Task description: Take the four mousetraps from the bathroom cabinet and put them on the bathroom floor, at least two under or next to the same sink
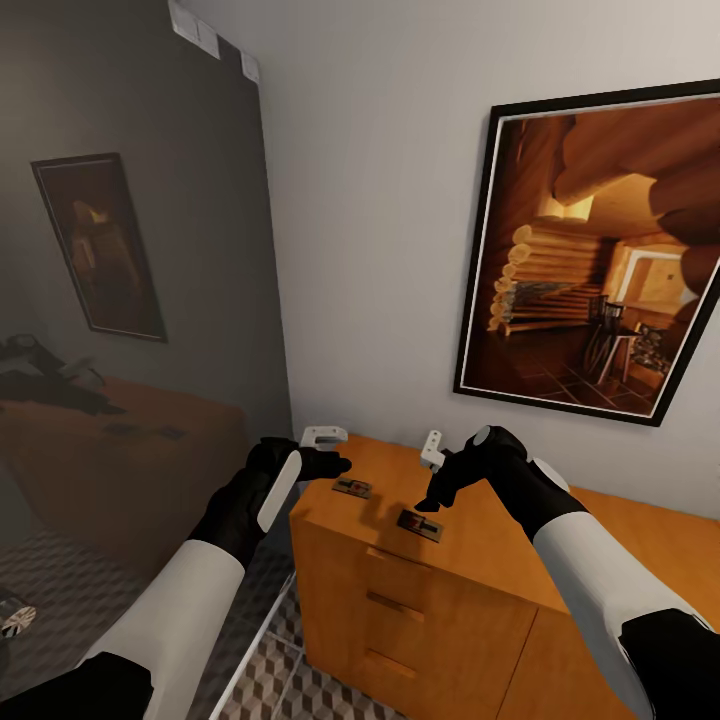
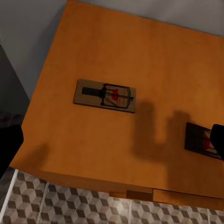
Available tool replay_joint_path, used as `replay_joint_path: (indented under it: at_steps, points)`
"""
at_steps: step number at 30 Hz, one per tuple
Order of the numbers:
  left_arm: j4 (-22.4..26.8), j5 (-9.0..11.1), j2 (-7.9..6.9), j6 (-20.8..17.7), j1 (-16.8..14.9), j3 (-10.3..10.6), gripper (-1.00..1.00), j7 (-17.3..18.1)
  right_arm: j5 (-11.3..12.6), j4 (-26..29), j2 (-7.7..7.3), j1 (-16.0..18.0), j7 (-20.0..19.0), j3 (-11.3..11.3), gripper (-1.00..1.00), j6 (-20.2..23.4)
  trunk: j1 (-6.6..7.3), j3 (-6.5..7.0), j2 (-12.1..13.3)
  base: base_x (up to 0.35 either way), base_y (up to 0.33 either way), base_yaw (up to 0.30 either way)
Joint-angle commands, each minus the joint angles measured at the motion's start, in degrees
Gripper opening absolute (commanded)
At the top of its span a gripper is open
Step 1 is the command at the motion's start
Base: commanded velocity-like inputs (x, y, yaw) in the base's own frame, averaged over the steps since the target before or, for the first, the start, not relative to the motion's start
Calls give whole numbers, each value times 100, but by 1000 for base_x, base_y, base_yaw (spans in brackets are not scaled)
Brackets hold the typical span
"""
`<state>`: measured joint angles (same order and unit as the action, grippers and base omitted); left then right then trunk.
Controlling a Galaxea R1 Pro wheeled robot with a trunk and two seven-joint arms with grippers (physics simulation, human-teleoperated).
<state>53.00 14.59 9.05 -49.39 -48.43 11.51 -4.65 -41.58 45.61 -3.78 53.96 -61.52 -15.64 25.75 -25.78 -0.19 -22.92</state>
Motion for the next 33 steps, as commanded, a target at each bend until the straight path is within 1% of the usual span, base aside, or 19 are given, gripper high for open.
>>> replay_joint_path:
  at_steps: [1, 20, 33]
  points:
    - [0, 0, 0, 2, 0, 0, 100, 0, -2, 0, 0, 0, 0, 0, 100, 0, 0, 0, 0, 0, 0, 0]
    - [0, 19, 1, 0, 0, 0, 100, -1, -8, -1, 0, 0, -8, 0, 100, -12, 0, 0, 0, 0, -1, 0]
    - [0, 25, 0, 0, 0, 0, 100, -1, -6, 0, 0, 0, -9, 0, 100, -17, 0, 0, 0, -30, -67, 0]
